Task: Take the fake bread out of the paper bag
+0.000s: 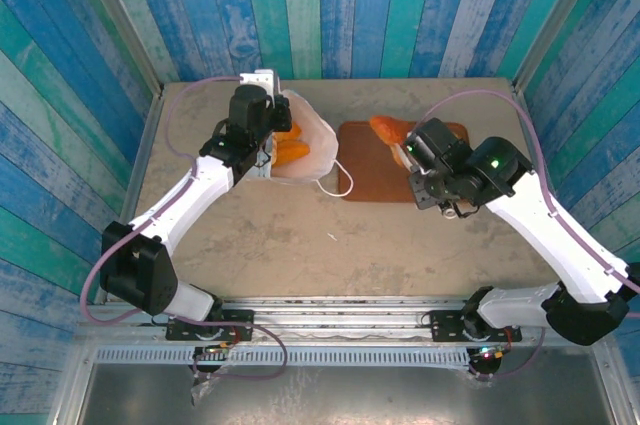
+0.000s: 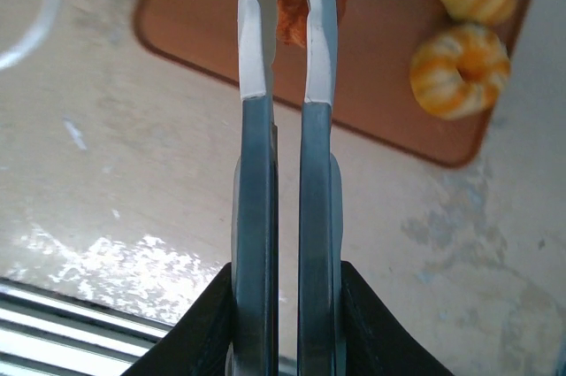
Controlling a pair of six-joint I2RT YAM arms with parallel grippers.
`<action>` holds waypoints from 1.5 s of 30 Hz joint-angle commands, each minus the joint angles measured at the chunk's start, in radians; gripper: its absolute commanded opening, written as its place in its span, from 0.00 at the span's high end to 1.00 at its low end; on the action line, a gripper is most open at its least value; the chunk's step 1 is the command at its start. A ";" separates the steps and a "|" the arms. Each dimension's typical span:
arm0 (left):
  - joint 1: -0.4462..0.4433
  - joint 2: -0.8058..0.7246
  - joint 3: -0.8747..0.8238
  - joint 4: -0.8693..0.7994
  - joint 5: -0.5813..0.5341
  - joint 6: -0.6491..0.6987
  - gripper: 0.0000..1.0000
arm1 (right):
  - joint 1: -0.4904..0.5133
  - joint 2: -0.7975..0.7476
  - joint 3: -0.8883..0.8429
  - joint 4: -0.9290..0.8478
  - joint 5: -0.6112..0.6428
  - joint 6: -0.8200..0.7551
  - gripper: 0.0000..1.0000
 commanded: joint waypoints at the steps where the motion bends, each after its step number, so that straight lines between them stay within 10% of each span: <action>1: -0.001 -0.015 0.017 0.027 0.014 -0.002 1.00 | -0.044 -0.002 -0.042 -0.012 0.015 0.073 0.96; 45: -0.001 -0.028 -0.011 0.032 0.029 -0.023 1.00 | -0.275 0.295 -0.197 0.144 0.028 -0.181 0.94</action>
